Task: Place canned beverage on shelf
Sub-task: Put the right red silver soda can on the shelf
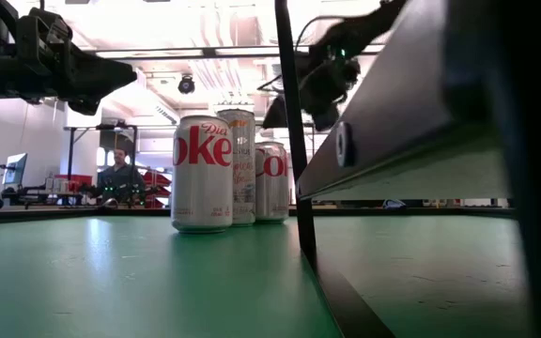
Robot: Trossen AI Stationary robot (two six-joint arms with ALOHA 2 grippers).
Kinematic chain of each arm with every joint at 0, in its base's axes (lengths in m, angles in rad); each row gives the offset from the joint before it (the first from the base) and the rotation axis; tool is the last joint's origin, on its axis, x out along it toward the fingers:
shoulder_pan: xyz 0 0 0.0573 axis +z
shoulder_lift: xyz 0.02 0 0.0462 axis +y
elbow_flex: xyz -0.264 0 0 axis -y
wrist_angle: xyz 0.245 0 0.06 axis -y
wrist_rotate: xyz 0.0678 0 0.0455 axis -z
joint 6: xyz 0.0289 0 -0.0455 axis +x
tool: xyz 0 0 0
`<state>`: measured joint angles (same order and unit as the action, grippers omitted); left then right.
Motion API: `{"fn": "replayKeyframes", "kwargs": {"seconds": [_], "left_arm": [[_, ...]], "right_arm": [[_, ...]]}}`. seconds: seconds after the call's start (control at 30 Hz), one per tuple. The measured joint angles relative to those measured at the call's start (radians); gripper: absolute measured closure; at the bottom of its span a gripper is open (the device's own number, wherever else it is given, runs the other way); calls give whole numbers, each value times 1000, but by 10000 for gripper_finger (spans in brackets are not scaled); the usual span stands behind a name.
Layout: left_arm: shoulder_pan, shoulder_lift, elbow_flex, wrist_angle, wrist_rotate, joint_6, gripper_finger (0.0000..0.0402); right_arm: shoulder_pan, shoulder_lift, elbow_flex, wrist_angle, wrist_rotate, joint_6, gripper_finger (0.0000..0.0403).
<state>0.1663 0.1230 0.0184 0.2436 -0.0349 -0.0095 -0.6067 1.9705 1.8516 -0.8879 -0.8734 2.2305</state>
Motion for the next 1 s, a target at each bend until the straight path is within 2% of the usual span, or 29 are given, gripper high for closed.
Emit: {"fn": "replayKeyframes", "kwargs": {"seconds": [0.13, 0.33, 0.5, 0.63, 0.73, 0.87, 1.0], "left_arm": [[0, 0, 0, 0, 0, 0, 313], [0, 0, 0, 0, 0, 0, 313], [0, 0, 0, 0, 0, 0, 313], [0, 0, 0, 0, 0, 0, 313], [0, 0, 0, 0, 0, 0, 313], [0, 0, 0, 0, 0, 0, 313], [0, 0, 0, 0, 0, 0, 313]], "right_arm": [[17, 0, 132, -241, 134, -291, 3], [49, 0, 209, -364, 333, -645, 3], [76, 5, 199, -365, 487, -830, 3], [80, 18, 198, -328, 557, -895, 3], [86, 29, 197, -312, 563, -938, 3], [103, 30, 197, -302, 575, -1249, 3], [137, 30, 197, -301, 659, -1513, 3]]}}
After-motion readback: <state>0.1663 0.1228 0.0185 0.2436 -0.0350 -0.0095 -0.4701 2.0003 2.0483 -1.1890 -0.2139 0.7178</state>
